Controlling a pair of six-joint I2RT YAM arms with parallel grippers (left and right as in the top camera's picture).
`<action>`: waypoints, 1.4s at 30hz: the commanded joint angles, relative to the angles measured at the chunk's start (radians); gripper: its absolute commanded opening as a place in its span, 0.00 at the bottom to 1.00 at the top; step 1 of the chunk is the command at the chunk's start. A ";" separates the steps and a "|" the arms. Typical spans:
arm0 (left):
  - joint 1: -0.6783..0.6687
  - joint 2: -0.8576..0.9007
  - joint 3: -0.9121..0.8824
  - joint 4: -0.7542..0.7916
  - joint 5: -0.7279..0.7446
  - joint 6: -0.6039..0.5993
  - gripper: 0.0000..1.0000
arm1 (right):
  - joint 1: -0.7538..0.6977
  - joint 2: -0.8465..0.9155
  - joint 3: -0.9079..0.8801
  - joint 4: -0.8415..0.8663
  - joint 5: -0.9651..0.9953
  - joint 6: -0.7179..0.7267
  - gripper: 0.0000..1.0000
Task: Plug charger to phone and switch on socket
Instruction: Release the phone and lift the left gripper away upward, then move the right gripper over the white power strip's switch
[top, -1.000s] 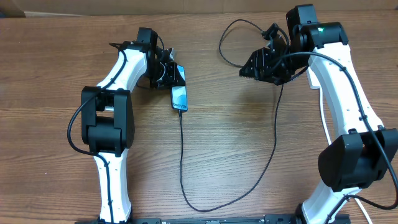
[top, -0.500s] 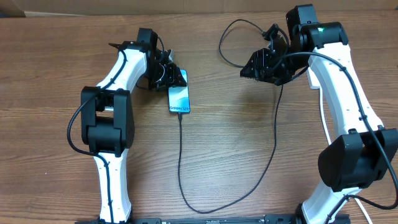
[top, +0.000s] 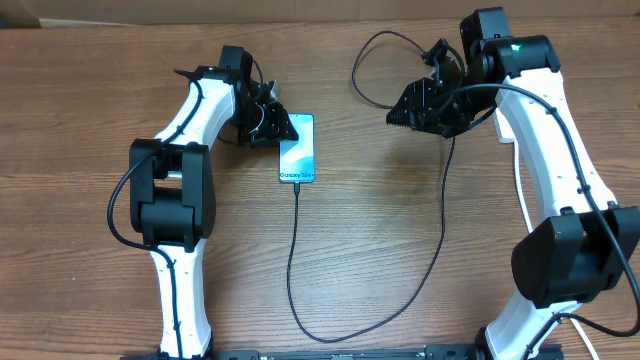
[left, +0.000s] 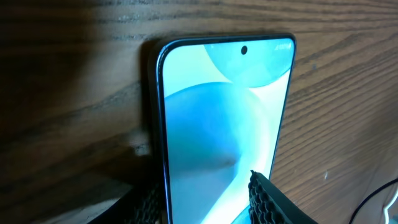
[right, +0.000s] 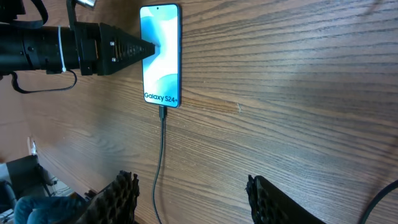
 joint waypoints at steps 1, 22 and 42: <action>-0.006 0.000 0.013 -0.016 -0.034 0.000 0.42 | 0.005 -0.003 0.018 -0.002 0.004 -0.009 0.57; 0.038 -0.001 0.435 -0.400 -0.303 -0.040 0.53 | -0.003 -0.003 0.027 0.037 0.021 -0.012 0.57; 0.084 -0.001 1.194 -0.690 -0.398 -0.048 1.00 | -0.367 0.015 0.188 0.126 0.392 0.135 0.85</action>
